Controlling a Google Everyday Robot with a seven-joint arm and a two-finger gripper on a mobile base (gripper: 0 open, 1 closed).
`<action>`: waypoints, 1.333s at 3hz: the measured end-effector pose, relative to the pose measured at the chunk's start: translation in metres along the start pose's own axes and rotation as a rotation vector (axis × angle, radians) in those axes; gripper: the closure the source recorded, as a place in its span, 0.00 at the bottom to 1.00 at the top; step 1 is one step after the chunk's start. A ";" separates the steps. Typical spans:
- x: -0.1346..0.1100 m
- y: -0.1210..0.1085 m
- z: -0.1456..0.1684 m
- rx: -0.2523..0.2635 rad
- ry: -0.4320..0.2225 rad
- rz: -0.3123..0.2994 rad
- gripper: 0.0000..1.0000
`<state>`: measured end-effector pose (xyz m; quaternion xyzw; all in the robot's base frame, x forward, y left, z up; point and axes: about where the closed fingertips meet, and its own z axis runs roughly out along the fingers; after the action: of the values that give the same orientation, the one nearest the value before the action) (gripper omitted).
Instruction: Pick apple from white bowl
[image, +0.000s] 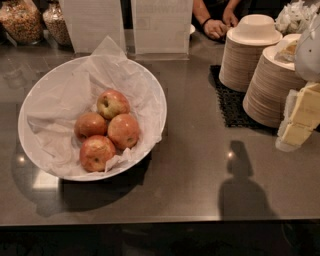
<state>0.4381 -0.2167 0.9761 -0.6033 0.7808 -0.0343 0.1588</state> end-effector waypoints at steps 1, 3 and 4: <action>0.000 0.000 0.000 0.000 0.000 0.000 0.00; -0.032 -0.020 0.017 -0.025 -0.033 -0.083 0.00; -0.045 -0.029 0.027 -0.042 -0.045 -0.116 0.00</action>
Offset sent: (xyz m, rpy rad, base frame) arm 0.0186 0.0152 -0.0043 0.0097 0.0076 0.0599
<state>0.4826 -0.1775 0.9670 -0.6516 0.7411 -0.0135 0.1612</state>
